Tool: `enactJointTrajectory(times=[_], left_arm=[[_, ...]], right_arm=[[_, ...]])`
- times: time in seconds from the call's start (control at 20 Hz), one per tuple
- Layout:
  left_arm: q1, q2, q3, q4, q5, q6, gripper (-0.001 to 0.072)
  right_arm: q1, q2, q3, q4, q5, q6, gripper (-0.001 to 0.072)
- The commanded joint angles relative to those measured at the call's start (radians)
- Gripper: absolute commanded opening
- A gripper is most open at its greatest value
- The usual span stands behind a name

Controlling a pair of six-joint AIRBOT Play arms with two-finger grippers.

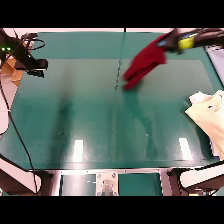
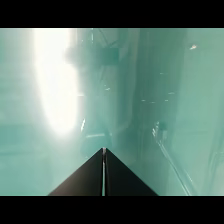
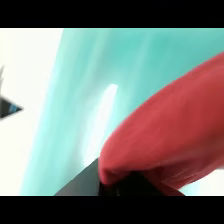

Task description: Fold the shirts.

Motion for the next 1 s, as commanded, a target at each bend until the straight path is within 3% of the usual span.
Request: enactJointTrajectory(times=[0.0,0.15,0.35,0.7,0.95], left_arm=[[0.000,0.000,0.000,-0.022,-0.002,-0.001,0.0026],[0.000,0.001,0.000,-0.035,0.006,-0.001,0.0026],[0.000,0.000,0.000,-0.040,0.016,-0.001,0.0026],[0.000,0.000,0.000,-0.127,0.035,0.000,0.0026],[0.000,0.000,0.000,-0.148,0.042,0.008,0.0026]], right_arm=[[-0.270,0.045,0.100,-0.077,0.120,0.097,0.0018],[-0.478,0.045,0.070,-0.164,0.176,0.098,0.0018],[-0.620,0.047,0.063,-0.428,0.270,0.098,0.0018],[-0.642,0.107,0.060,-0.919,0.398,0.196,0.0018],[-0.651,0.164,0.040,-1.067,0.397,0.224,0.0018]])
